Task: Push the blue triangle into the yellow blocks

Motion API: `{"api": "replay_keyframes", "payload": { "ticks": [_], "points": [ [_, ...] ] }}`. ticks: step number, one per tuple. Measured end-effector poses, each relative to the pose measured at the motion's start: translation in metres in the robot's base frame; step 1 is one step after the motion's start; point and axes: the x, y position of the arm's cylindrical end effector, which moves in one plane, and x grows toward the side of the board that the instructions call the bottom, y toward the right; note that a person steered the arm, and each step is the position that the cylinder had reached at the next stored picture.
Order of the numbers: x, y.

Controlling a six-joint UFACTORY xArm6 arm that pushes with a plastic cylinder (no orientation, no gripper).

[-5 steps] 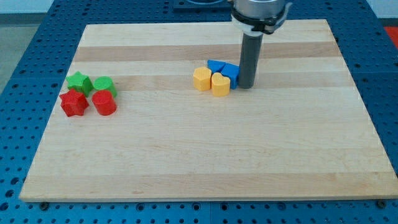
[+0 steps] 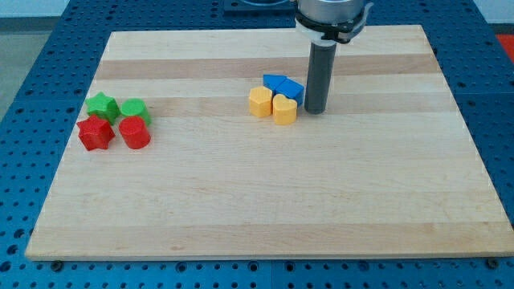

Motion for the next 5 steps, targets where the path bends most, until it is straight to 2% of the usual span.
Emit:
{"api": "replay_keyframes", "payload": {
  "ticks": [3,5],
  "points": [
    [-0.039,0.017],
    [-0.076,-0.004]
  ]
}}
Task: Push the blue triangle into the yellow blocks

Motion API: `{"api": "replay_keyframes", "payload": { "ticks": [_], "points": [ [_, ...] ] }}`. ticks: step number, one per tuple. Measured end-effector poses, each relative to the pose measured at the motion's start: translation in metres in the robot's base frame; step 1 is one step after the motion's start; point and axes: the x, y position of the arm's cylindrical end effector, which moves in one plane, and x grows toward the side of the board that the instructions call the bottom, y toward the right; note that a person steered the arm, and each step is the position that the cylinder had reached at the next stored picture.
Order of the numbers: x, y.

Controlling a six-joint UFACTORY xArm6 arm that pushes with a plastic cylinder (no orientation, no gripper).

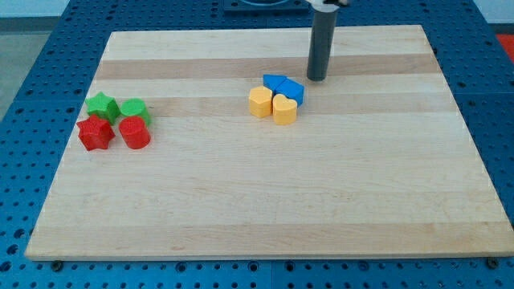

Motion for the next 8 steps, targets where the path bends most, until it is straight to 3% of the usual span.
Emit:
{"api": "replay_keyframes", "payload": {
  "ticks": [4,8],
  "points": [
    [-0.002,-0.076],
    [0.016,-0.077]
  ]
}}
